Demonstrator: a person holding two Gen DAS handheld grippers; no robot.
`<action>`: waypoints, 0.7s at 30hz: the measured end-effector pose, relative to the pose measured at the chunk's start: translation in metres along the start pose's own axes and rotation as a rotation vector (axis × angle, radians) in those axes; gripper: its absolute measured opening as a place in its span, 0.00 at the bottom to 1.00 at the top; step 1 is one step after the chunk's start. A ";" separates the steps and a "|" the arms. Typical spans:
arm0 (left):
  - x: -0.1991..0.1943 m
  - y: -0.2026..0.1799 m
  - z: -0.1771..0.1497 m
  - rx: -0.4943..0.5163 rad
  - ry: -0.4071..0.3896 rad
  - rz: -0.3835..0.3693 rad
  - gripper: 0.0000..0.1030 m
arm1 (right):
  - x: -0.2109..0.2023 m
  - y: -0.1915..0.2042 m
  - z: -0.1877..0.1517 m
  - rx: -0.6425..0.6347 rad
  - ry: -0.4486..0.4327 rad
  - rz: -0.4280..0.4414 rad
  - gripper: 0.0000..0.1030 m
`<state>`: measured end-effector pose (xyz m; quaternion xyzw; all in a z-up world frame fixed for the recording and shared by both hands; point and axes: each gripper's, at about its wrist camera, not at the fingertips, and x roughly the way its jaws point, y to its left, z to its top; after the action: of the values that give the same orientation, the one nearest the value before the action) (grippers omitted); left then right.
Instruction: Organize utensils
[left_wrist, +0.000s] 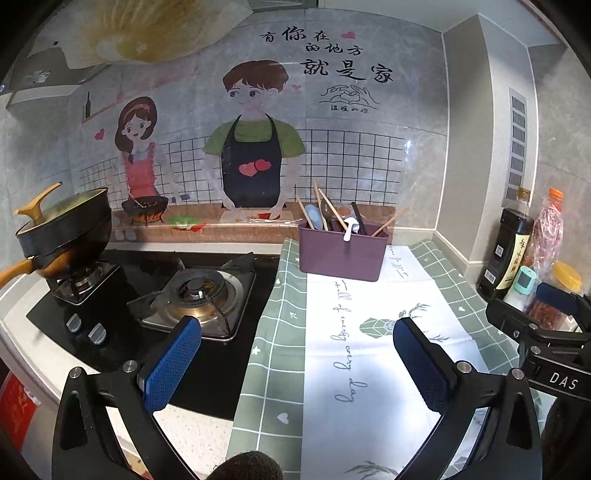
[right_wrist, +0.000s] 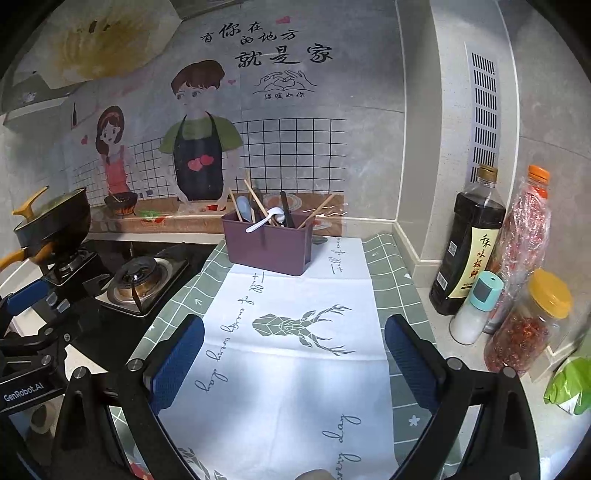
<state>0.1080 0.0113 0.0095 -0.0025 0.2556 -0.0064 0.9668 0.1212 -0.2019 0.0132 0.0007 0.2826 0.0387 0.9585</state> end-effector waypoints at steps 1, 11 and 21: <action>0.000 0.000 0.000 0.001 0.000 -0.002 1.00 | -0.001 0.000 0.000 -0.002 -0.001 0.001 0.95; -0.003 -0.004 0.001 0.003 0.002 -0.006 1.00 | -0.003 -0.002 -0.001 0.001 -0.004 -0.002 0.95; -0.005 -0.003 0.001 -0.006 0.000 -0.004 1.00 | -0.006 0.001 -0.001 -0.005 -0.011 -0.002 0.95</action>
<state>0.1039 0.0086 0.0133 -0.0061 0.2556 -0.0076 0.9667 0.1154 -0.2014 0.0161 -0.0016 0.2773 0.0383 0.9600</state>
